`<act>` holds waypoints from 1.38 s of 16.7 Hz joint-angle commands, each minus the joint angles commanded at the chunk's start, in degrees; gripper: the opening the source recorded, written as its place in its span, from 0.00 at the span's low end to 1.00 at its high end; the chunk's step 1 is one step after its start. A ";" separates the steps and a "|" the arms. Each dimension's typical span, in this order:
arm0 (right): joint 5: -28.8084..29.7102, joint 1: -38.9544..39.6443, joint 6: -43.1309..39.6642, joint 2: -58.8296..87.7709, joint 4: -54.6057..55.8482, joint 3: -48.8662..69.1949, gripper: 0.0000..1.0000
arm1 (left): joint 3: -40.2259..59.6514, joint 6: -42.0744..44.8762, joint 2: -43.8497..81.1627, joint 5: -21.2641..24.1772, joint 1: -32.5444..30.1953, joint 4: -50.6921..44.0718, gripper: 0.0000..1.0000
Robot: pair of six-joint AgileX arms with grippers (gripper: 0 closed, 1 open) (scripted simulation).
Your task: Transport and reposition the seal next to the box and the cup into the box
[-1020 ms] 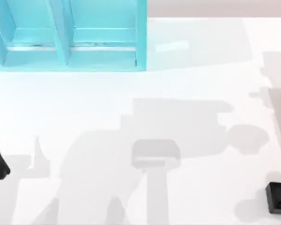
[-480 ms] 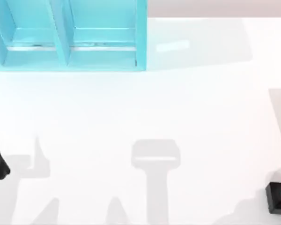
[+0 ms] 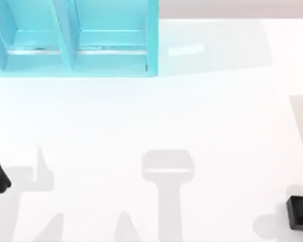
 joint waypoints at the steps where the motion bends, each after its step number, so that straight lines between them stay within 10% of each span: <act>1: -0.51 -0.33 0.88 0.18 1.25 0.32 0.00 | 0.00 0.00 0.00 0.00 0.00 0.00 1.00; 18: 0.40 0.22 -0.68 3.51 14.70 -12.08 0.00 | 0.00 0.00 0.00 0.00 0.00 0.00 1.00; 23: 0.40 0.22 -0.68 3.51 14.70 -12.08 0.38 | 0.00 0.00 0.00 0.00 0.00 0.00 1.00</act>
